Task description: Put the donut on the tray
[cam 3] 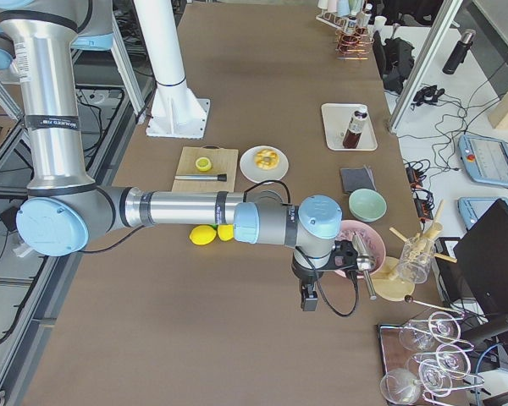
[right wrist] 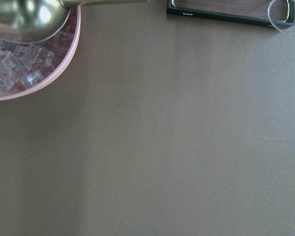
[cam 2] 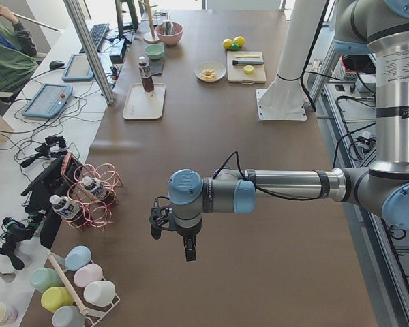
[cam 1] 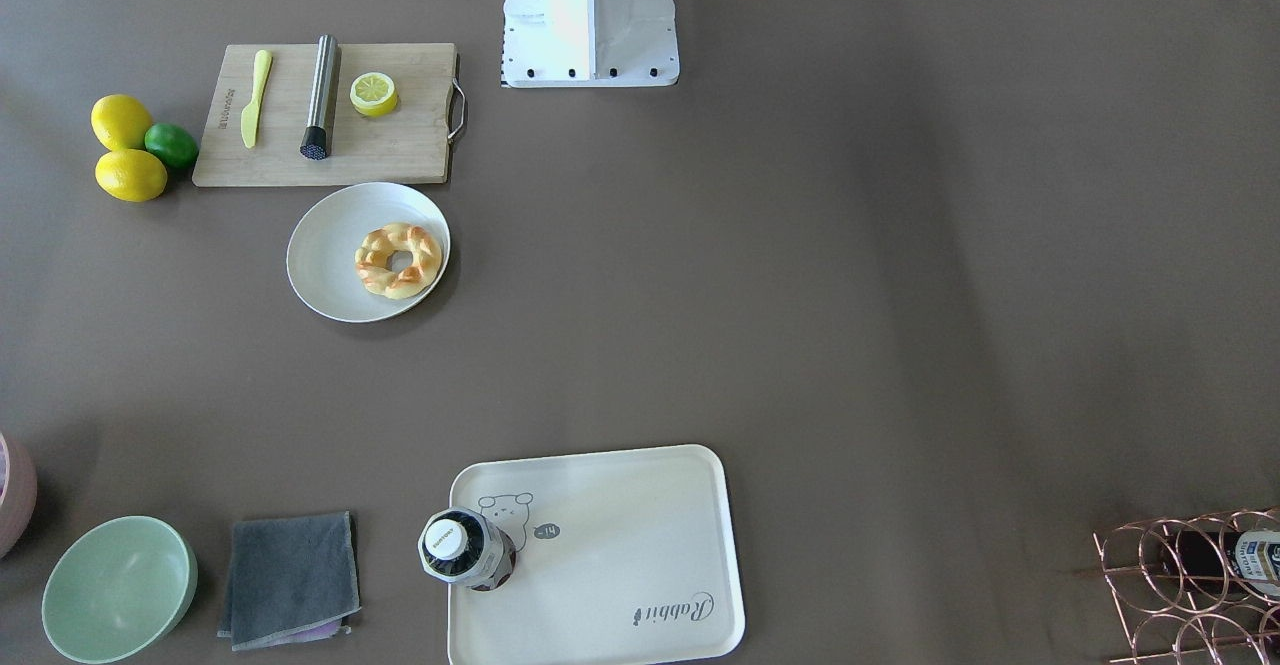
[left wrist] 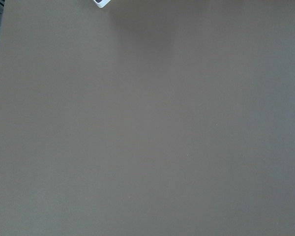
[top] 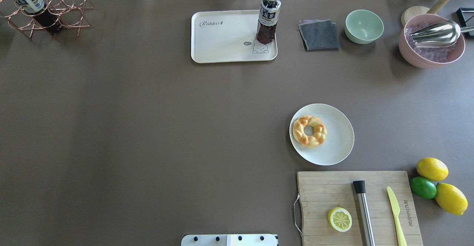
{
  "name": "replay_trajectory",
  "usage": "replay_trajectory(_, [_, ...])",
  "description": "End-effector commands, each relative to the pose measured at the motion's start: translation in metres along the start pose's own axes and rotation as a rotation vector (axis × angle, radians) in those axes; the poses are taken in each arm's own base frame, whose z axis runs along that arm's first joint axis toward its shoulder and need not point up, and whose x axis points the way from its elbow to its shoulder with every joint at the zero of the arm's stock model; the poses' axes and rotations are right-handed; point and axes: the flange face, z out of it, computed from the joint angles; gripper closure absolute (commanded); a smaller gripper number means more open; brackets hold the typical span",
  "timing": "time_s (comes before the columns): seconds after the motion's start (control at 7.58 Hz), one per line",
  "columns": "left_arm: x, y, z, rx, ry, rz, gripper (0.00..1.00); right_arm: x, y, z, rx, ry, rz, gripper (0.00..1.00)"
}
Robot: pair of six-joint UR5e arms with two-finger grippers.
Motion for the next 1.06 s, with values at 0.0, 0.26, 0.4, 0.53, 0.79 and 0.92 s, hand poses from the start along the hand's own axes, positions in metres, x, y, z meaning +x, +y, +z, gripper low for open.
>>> replay_trajectory(0.0, [-0.0002, 0.0002, -0.0001, 0.000, -0.002, 0.000, 0.01, 0.0004, 0.0008, 0.0007, -0.001, 0.000, 0.001, 0.00])
replay_trajectory(0.26, [-0.0007, 0.0003, 0.0005, -0.001, -0.002, -0.001, 0.01, 0.0008, 0.0022, 0.0014, -0.003, 0.000, 0.002, 0.00])
replay_trajectory(0.4, [0.0004, 0.0002, 0.0004, -0.001, 0.000, 0.001, 0.01, 0.0008, 0.0022, 0.0014, -0.003, 0.000, 0.002, 0.00])
replay_trajectory(0.53, [-0.0007, 0.0003, 0.0015, -0.003, -0.002, -0.001, 0.01, 0.0003, 0.0021, 0.0008, -0.001, 0.000, 0.001, 0.00])
replay_trajectory(0.79, [0.0002, 0.0048, 0.0029, -0.007, -0.002, 0.003, 0.01, 0.0003, 0.0021, 0.0008, -0.001, 0.000, 0.001, 0.00])
replay_trajectory(0.92, [0.0002, 0.0055, 0.0038, -0.009, -0.003, 0.003, 0.01, 0.0006, 0.0029, 0.0014, -0.002, -0.002, 0.002, 0.00])
